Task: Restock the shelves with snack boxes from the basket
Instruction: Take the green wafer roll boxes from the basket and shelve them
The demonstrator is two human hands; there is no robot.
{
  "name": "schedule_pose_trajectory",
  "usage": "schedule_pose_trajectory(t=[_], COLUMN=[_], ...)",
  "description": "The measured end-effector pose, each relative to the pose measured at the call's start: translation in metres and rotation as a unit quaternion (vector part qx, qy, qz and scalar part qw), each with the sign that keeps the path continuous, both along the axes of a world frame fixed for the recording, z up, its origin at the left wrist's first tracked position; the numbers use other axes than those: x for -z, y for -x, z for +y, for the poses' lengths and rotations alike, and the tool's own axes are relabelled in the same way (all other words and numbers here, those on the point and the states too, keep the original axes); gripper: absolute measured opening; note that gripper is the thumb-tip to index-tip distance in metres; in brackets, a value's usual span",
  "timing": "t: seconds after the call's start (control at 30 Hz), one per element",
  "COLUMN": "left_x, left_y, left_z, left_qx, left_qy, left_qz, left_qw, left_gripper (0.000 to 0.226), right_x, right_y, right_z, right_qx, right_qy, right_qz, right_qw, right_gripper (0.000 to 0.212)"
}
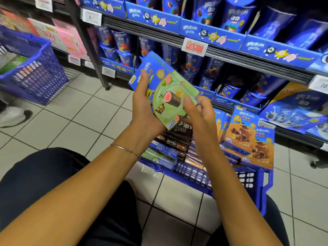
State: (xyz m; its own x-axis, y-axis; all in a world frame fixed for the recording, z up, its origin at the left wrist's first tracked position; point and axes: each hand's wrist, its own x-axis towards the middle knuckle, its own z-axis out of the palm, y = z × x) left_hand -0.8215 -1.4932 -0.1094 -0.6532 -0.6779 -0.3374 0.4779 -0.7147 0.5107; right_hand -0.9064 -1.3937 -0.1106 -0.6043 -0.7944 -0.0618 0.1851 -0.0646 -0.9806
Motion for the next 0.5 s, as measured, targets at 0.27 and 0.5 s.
schedule_pose_trajectory(t=[0.27,0.5], left_x=[-0.006,-0.007], left_y=[-0.007,-0.006], left_z=[-0.01,-0.012], left_qx=[-0.003,0.012], left_qy=[0.019,0.038], left_qz=[0.029,0.033], left_qw=[0.999,0.999], left_gripper=[0.073,0.072], right_x=[0.079,0.16], right_y=[0.014,0.01], right_z=[0.016,0.024], right_qx=[0.075,-0.157], right_qy=[-0.176,-0.403], right_qz=[0.005,0.259], right_qw=[0.982,0.864], right_gripper=[0.039,0.025])
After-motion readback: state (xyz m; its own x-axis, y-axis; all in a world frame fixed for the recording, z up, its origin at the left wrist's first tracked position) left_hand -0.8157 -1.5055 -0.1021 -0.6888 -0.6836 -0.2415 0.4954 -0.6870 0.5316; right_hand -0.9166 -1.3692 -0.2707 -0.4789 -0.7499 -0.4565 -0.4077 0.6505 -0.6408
